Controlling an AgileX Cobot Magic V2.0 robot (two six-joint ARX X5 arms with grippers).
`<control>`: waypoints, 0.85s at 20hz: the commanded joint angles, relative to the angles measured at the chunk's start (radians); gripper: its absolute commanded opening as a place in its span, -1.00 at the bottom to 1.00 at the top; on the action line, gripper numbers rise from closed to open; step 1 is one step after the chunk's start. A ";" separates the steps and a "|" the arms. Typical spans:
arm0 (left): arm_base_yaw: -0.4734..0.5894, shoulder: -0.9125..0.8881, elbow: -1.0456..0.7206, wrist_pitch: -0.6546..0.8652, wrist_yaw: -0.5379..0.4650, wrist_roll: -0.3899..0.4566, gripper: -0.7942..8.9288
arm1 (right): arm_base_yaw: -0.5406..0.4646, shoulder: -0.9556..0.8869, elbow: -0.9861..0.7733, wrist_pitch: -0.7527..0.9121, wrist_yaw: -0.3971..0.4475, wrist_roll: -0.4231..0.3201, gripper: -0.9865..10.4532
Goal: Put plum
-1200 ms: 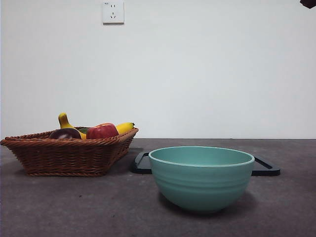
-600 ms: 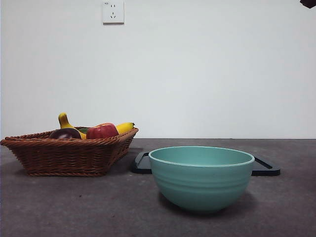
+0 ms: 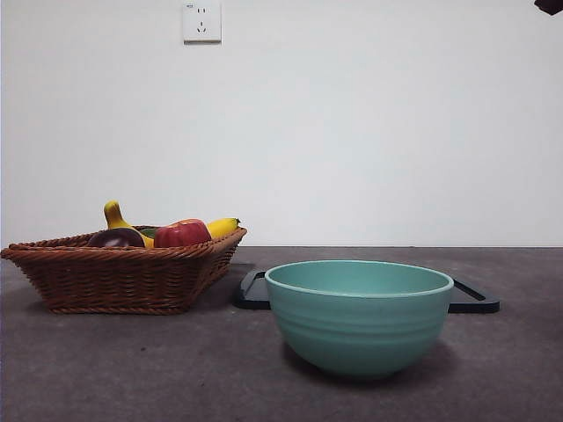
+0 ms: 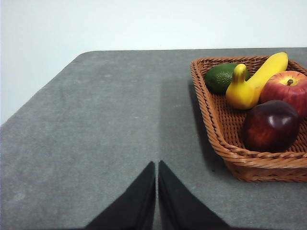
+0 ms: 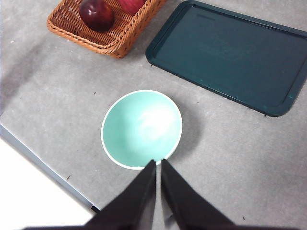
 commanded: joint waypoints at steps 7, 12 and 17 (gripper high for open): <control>0.002 -0.001 -0.021 -0.007 -0.001 -0.002 -0.82 | -0.073 -0.077 0.011 0.065 0.030 -0.057 -0.82; 0.002 -0.001 -0.021 -0.007 -0.001 -0.002 -0.82 | -0.364 -0.259 -0.130 0.337 0.109 -0.085 -0.82; 0.002 -0.001 -0.021 -0.007 -0.001 -0.002 -0.82 | -0.589 -0.474 -0.413 0.601 0.110 -0.158 -0.82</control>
